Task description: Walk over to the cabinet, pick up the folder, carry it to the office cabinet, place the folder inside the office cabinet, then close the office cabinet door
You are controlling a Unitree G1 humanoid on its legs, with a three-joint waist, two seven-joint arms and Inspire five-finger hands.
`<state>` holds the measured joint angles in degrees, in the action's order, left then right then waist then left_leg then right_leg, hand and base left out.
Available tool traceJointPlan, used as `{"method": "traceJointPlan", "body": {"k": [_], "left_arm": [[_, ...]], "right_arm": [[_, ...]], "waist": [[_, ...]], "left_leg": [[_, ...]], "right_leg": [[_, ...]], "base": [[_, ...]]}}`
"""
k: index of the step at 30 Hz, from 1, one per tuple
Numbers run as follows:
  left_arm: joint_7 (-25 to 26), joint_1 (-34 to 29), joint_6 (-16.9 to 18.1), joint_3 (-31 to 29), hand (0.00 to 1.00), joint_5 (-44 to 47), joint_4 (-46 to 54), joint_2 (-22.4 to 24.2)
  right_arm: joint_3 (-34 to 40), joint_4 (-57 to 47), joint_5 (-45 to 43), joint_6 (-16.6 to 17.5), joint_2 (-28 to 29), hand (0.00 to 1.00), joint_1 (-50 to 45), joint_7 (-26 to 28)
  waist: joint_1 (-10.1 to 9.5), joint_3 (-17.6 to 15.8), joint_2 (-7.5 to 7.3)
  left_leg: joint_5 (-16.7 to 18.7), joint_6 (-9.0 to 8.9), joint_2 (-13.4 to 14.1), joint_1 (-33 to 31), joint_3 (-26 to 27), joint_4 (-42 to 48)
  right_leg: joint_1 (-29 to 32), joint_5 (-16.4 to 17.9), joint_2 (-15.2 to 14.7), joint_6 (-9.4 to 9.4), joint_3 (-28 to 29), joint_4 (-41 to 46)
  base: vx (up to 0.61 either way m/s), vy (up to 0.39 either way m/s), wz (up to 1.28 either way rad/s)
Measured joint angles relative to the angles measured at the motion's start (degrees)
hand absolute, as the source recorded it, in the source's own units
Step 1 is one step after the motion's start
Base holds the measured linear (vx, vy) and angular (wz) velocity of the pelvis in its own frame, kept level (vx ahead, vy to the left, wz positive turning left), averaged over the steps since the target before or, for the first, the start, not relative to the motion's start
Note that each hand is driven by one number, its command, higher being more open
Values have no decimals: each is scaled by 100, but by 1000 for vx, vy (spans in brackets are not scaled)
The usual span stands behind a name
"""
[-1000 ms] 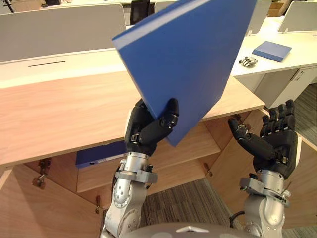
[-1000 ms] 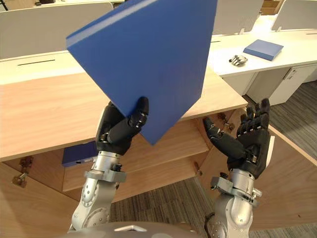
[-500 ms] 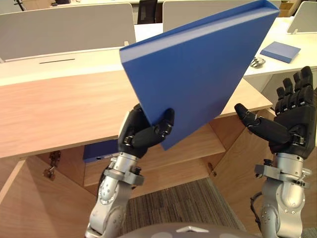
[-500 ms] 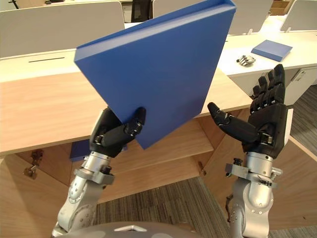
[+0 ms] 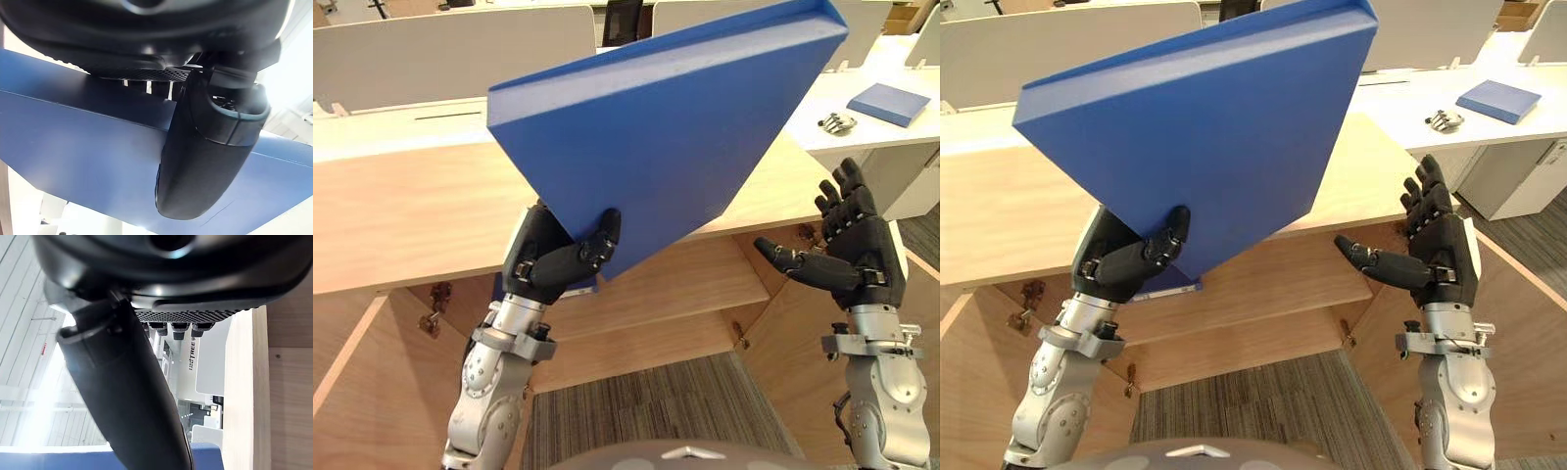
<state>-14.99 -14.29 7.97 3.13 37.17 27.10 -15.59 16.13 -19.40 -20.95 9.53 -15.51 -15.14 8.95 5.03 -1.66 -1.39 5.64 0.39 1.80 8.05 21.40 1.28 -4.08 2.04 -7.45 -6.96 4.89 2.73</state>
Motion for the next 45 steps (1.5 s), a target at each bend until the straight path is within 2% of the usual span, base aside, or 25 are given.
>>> {"method": "traceJointPlan", "body": {"k": [11,20,21,32,36,37,45], "left_arm": [[-369,237,-132,176,0,181,-437,-296],[-403,237,-477,621,0,243,-718,-679],[-402,237,-477,641,0,276,-723,-714],[-234,280,-450,597,0,392,-893,-932],[-101,281,-450,561,0,357,-899,-905],[-33,284,-450,560,100,289,-899,-824],[171,412,-420,384,100,-187,-877,-507]], "right_arm": [[-801,139,8,-51,-865,100,590,481],[-1158,189,5,-52,-1381,100,897,615],[-1212,238,-2,-52,-1459,0,953,614],[-1609,466,-182,-185,-2062,0,1113,917],[-1749,466,-177,-185,-1925,0,1192,834],[-1745,464,-166,-180,-1768,0,1221,813],[-1755,415,-50,-177,-1341,0,1221,829]], "waist": [[-20,-103,-26],[-21,-141,-37],[-19,-141,-37],[-63,-147,-39],[-78,-149,-40],[-81,-149,-40],[-103,-153,-36]], "left_leg": [[-7,11,-27,-13,-27,-3],[-17,10,-24,-46,-98,-20],[-18,11,-24,-48,-104,-21],[-42,35,-31,-106,-151,-15],[-81,33,-33,-132,-156,-22],[-107,29,-33,-137,-159,-45],[-259,6,-39,-110,-234,-214]], "right_leg": [[-7,-14,-28,20,-19,-12],[-6,-44,-25,64,-91,-23],[-6,-55,-23,78,-102,-23],[3,-124,-39,97,-137,-70],[6,-125,-37,97,-146,-111],[11,-125,-35,97,-152,-131],[-2,-124,-17,98,-237,-163]], "base": [[0,0,0],[10,-6,3],[7,-5,3],[0,-1,2],[-6,-9,0],[-16,-31,1],[-11,-21,4]]}}
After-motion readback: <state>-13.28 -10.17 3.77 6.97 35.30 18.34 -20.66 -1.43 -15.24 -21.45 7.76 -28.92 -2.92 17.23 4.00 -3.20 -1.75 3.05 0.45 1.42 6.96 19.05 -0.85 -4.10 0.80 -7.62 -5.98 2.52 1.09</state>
